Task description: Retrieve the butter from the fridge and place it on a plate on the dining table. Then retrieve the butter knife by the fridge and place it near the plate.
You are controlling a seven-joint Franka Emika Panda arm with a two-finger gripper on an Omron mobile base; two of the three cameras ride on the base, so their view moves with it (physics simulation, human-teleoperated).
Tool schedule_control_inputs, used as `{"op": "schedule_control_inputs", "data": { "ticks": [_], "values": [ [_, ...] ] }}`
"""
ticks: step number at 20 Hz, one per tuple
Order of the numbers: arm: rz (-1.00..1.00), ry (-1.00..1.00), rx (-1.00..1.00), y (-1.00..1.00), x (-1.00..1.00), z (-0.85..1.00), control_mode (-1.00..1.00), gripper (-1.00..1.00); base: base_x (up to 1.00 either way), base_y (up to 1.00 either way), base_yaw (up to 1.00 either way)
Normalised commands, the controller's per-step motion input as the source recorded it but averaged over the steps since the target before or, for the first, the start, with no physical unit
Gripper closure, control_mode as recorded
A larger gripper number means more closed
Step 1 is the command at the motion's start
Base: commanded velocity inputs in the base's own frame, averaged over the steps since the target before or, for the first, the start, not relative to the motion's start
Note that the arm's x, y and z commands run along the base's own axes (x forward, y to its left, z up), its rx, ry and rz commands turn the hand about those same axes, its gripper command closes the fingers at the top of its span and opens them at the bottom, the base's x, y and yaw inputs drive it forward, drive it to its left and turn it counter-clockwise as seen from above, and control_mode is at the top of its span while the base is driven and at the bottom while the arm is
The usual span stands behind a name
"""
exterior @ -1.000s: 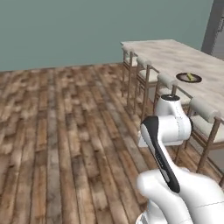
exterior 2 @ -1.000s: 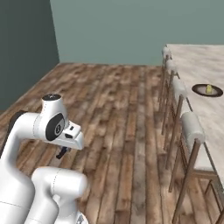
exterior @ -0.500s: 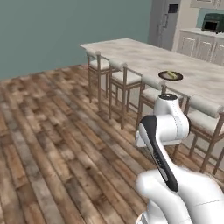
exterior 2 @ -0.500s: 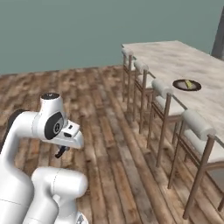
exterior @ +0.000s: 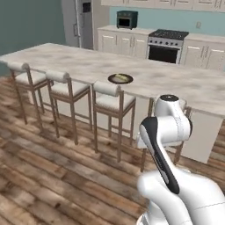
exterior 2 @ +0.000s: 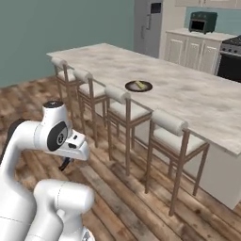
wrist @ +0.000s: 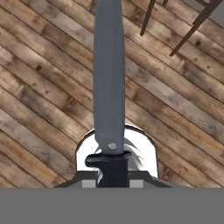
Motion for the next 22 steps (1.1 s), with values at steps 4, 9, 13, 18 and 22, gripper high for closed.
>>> {"op": "schedule_control_inputs", "data": {
  "ticks": [4,9,13,18,22],
  "values": [
    [0.00,0.00,0.00,0.00,0.00,0.00,1.00,1.00,0.59,0.65,-0.71],
    [0.00,0.00,0.00,0.00,0.00,0.00,1.00,1.00,0.59,0.72,-0.68],
    [0.00,0.00,0.00,0.00,0.00,0.00,1.00,1.00,0.59,0.80,-0.65],
    [0.00,0.00,0.00,0.00,0.00,0.00,1.00,1.00,0.67,0.80,-0.54],
    [0.00,0.00,0.00,0.00,0.00,0.00,1.00,1.00,0.59,0.55,-0.39]
  ]
}}
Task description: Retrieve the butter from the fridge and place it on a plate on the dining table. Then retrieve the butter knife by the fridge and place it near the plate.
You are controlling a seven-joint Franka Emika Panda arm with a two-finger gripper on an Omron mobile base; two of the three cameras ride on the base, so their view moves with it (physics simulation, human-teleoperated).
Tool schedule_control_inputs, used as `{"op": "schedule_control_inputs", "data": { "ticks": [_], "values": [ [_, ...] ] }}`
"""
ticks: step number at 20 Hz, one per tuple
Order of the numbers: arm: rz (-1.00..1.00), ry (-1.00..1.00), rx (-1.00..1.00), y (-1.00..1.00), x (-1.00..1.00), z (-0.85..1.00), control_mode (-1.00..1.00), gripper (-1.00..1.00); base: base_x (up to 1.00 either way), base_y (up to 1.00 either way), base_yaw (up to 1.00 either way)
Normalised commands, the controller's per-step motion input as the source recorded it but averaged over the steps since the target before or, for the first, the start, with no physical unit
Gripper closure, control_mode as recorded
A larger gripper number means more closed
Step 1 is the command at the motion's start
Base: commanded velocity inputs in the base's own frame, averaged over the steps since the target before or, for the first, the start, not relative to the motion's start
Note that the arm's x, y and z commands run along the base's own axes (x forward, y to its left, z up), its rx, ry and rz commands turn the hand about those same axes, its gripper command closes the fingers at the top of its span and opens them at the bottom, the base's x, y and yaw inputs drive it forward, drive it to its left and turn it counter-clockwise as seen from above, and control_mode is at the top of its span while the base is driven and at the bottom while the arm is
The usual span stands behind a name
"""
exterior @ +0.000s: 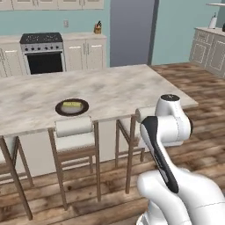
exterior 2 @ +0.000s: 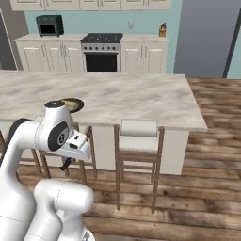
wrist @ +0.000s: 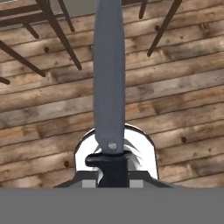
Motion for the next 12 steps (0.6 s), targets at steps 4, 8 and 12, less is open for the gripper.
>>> {"op": "schedule_control_inputs", "data": {
  "ticks": [4,8,12],
  "values": [
    [0.00,0.00,0.00,0.00,0.00,0.00,1.00,1.00,0.60,0.41,-0.19],
    [0.00,0.00,0.00,0.00,0.00,0.00,1.00,1.00,0.64,0.77,-0.04],
    [0.00,0.00,0.00,0.00,0.00,0.00,1.00,1.00,0.60,0.61,0.00]
  ]
}}
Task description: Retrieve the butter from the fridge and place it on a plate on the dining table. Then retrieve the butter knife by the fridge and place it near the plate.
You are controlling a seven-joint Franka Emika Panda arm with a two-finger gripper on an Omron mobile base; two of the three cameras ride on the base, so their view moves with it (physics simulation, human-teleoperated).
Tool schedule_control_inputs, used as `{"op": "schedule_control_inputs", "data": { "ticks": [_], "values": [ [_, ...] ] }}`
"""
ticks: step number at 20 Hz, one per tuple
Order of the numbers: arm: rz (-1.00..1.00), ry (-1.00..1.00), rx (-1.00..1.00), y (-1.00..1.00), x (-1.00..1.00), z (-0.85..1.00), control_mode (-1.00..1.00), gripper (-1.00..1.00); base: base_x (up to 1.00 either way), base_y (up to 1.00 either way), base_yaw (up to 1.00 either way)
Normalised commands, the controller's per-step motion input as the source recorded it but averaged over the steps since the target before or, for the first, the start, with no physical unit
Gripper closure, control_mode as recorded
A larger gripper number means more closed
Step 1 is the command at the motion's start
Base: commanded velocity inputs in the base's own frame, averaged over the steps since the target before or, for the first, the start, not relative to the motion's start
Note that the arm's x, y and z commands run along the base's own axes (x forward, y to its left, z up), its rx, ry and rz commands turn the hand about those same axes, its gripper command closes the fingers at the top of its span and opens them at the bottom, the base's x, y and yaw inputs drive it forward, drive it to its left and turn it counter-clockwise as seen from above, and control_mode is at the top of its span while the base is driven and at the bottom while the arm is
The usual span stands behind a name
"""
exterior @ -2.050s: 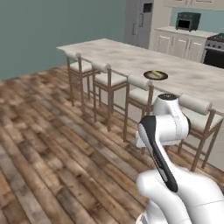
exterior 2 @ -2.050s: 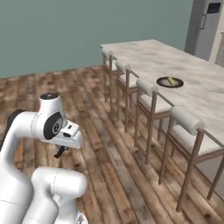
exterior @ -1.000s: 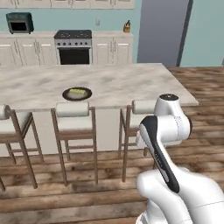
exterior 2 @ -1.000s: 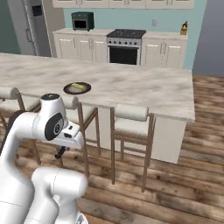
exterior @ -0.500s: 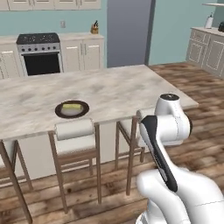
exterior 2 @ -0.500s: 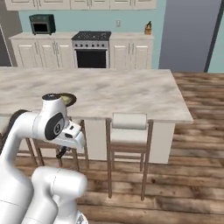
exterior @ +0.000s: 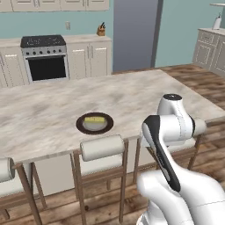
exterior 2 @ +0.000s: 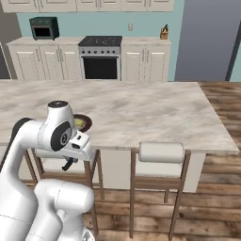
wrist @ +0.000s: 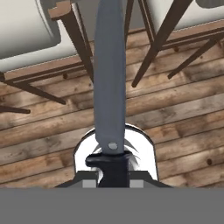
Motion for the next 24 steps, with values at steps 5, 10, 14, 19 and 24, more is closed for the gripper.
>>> {"op": "schedule_control_inputs", "data": {
  "ticks": [5,10,14,19,24],
  "values": [
    [0.00,0.00,0.00,0.00,0.00,0.00,1.00,1.00,0.37,0.12,0.02],
    [0.00,0.00,0.00,0.00,0.00,0.00,1.00,1.00,0.20,-0.08,0.07],
    [0.00,0.00,0.00,0.00,0.00,0.00,1.00,1.00,0.31,-0.06,0.10],
    [0.00,0.00,0.00,0.00,0.00,0.00,1.00,1.00,0.25,-0.51,0.03],
    [0.00,0.00,0.00,0.00,0.00,0.00,1.00,1.00,0.27,-0.50,0.00]
  ]
}}
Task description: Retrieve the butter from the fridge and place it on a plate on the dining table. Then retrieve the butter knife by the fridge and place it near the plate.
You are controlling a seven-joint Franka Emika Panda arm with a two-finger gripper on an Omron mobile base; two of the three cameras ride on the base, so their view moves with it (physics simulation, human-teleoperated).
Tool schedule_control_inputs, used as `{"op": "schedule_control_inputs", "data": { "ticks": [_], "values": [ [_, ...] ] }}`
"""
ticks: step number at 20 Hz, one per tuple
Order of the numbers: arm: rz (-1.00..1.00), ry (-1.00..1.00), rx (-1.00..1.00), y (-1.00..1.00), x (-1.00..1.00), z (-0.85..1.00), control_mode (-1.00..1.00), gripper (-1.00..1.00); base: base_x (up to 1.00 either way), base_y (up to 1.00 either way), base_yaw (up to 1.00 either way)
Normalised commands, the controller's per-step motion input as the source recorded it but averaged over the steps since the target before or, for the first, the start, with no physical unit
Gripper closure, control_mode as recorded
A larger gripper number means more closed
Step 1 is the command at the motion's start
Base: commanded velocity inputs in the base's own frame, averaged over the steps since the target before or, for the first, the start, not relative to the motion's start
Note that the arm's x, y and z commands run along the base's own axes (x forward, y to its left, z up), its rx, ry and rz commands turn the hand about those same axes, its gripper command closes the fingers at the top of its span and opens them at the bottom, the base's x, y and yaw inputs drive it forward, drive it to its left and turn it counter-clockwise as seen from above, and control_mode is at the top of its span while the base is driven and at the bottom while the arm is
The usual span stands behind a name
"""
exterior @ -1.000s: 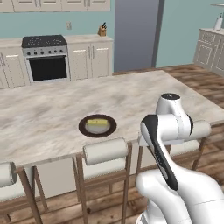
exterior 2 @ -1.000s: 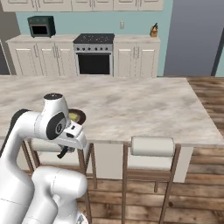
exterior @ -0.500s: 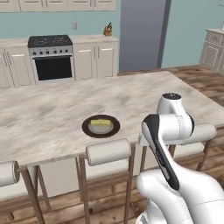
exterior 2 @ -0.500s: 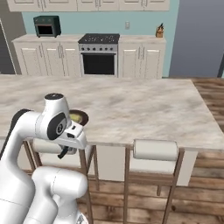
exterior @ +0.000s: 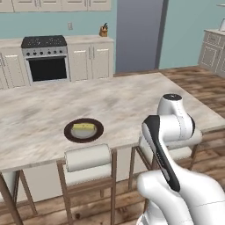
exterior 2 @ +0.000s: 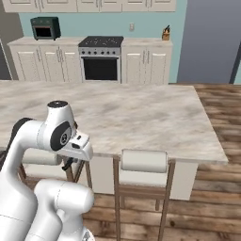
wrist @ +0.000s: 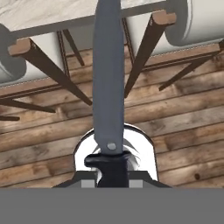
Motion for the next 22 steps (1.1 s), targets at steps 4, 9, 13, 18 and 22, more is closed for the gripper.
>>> {"op": "schedule_control_inputs", "data": {
  "ticks": [4,9,13,18,22],
  "values": [
    [0.00,0.00,0.00,0.00,0.00,0.00,1.00,1.00,0.50,-0.07,-0.04],
    [0.00,0.00,0.00,0.00,0.00,0.00,1.00,1.00,0.78,0.00,0.00],
    [0.00,0.00,0.00,0.00,0.00,0.00,1.00,1.00,0.72,0.00,0.02],
    [0.00,0.00,0.00,0.00,0.00,0.00,1.00,1.00,0.30,0.07,0.01],
    [0.00,0.00,0.00,0.00,0.00,0.00,1.00,1.00,0.21,0.22,0.00]
  ]
}}
